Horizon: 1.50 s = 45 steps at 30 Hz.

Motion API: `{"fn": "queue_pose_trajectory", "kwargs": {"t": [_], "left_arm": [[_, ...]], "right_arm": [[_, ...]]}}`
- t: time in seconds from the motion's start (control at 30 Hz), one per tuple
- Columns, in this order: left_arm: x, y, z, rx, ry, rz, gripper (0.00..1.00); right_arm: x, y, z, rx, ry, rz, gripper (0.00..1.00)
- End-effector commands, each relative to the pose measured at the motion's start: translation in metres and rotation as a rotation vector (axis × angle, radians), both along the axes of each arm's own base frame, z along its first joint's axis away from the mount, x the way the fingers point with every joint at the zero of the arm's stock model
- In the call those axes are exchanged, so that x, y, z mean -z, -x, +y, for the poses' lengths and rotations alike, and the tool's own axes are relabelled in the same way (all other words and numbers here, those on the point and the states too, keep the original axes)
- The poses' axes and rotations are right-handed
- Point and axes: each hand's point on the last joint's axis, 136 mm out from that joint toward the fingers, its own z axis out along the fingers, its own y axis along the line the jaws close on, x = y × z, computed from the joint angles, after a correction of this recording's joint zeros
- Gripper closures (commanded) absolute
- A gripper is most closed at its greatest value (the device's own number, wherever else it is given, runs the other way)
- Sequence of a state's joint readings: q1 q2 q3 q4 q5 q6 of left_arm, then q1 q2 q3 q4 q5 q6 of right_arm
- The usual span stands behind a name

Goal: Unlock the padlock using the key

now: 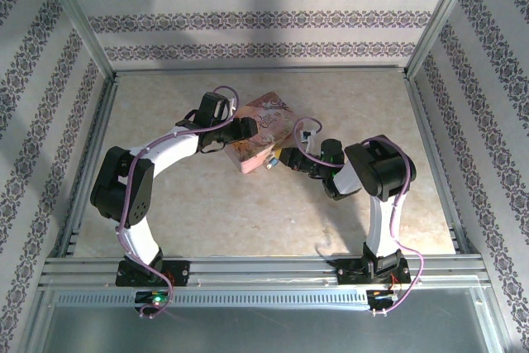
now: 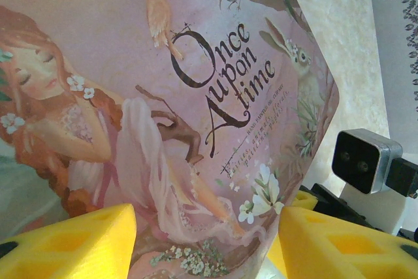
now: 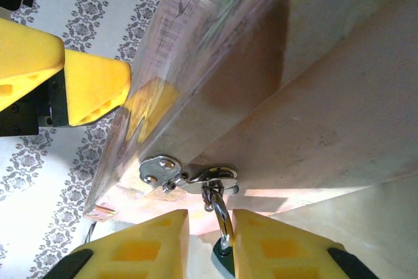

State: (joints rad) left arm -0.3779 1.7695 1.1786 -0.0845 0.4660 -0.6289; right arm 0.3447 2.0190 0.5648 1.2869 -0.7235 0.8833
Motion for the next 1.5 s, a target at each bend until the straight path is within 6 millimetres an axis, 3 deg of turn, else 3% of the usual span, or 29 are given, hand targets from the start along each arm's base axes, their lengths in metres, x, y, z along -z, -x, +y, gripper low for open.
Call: {"fn": "queue_pose_trajectory", "kwargs": {"t": [0.0, 0.17, 0.27, 0.37, 0.9, 1.17, 1.47], "left_arm": [[0.023, 0.015, 0.011, -0.012, -0.06, 0.097, 0.4], [0.023, 0.014, 0.011, -0.013, -0.06, 0.096, 0.4], [0.023, 0.014, 0.011, -0.013, -0.06, 0.097, 0.4], [0.022, 0.013, 0.011, -0.013, -0.059, 0.094, 0.4], [0.027, 0.025, 0.005, -0.007, -0.042, 0.122, 0.4], [0.03, 0.028, 0.002, -0.002, -0.042, 0.13, 0.4], [0.009, 0.02, 0.003, 0.003, -0.049, 0.073, 0.39]], "right_arm": [[-0.01, 0.002, 0.005, -0.028, -0.013, -0.058, 0.79], [-0.005, 0.002, 0.003, -0.019, -0.001, -0.05, 0.85], [-0.004, 0.001, 0.0, -0.008, 0.0, -0.045, 0.96], [-0.003, -0.001, -0.003, 0.011, -0.001, -0.034, 1.0], [-0.022, -0.021, -0.037, 0.302, -0.103, 0.069, 1.0], [-0.031, -0.026, -0.037, 0.351, -0.134, 0.075, 1.0], [-0.035, -0.02, -0.044, 0.359, -0.087, 0.045, 1.0]]}}
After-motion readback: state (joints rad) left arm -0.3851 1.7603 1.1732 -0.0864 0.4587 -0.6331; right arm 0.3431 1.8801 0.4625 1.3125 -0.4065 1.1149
